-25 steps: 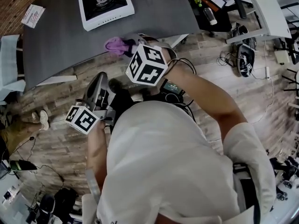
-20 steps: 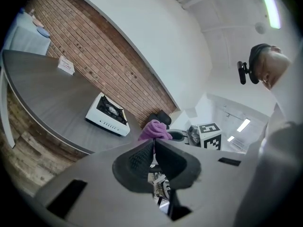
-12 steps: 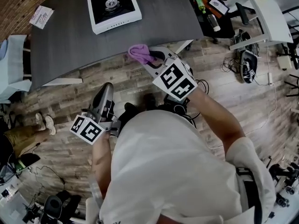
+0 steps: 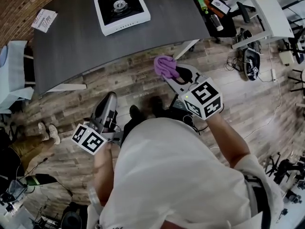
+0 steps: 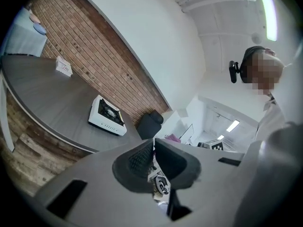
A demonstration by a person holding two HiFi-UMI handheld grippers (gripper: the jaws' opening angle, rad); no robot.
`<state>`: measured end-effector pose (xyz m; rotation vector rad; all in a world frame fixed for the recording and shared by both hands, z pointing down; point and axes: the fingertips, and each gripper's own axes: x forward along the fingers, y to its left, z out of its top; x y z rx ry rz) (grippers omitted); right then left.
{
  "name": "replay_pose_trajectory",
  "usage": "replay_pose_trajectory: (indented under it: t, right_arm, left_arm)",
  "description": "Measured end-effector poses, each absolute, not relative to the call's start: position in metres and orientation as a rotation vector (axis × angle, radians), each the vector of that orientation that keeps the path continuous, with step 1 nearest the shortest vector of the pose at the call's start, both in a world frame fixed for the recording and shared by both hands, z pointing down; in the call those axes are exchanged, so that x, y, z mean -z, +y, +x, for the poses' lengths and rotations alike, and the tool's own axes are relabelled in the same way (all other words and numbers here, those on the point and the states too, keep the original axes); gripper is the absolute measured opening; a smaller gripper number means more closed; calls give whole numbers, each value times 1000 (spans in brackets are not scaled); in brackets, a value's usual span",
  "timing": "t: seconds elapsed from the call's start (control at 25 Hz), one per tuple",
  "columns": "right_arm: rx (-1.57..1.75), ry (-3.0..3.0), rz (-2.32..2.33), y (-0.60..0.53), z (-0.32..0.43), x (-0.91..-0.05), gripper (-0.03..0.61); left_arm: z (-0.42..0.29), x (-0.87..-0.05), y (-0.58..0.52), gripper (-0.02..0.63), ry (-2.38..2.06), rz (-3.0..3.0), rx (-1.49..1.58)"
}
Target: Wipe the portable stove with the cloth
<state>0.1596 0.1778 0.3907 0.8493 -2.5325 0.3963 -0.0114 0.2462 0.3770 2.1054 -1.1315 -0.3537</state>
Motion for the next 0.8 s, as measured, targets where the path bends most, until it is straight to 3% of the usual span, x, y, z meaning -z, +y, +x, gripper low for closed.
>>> replay_pose_trajectory:
  t: [0.8]
  right_arm:
    - [-539, -2525, 1127, 231, 114, -364, 110]
  left_arm:
    - [-61, -347, 274, 18, -871, 2271, 290]
